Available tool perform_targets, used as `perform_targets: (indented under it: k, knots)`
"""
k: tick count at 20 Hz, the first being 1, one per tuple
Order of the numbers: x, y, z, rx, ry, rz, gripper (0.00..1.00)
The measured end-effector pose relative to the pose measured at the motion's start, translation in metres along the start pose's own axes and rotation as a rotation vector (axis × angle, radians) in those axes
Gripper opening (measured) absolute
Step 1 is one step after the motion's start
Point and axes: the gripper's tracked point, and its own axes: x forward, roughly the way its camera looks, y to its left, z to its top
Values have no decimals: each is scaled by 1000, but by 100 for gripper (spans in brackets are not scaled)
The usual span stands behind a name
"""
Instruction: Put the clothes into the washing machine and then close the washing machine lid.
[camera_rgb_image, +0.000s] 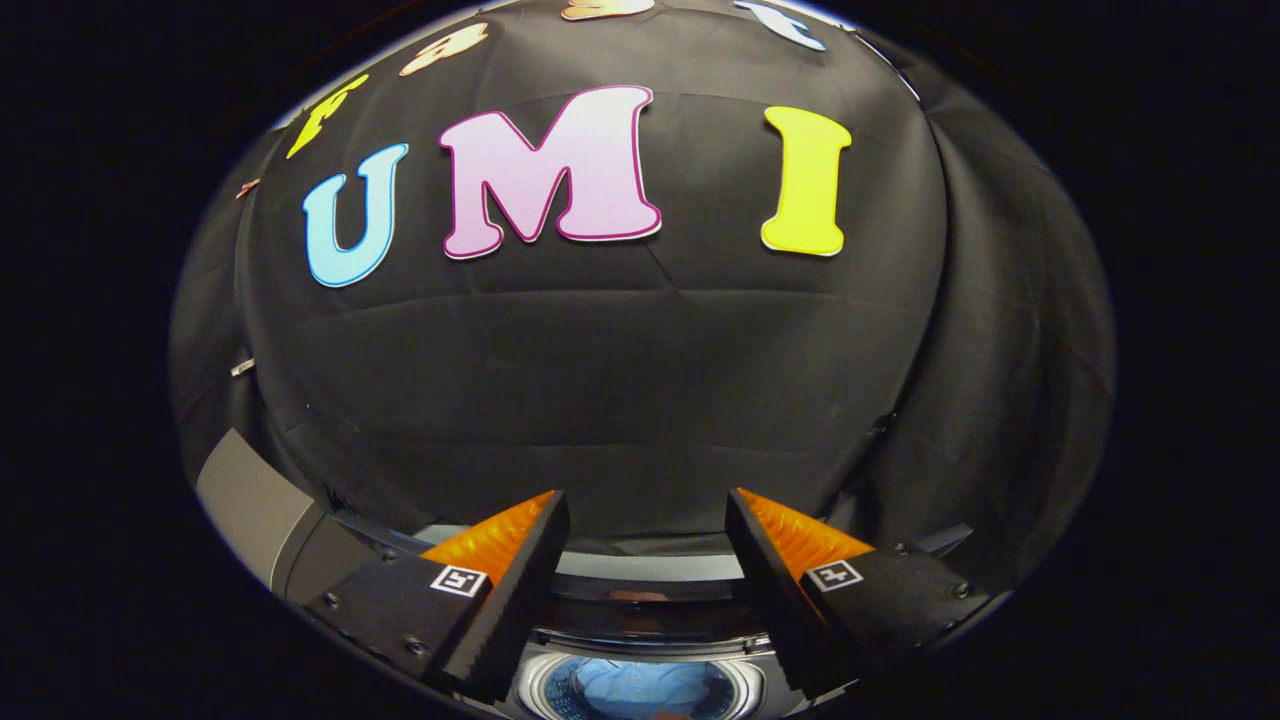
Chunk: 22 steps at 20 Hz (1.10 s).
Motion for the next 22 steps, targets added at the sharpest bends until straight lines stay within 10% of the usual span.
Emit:
perform_targets:
  k: [22]
  knots:
    - [-11,2,0,-11,-18,-2,100]
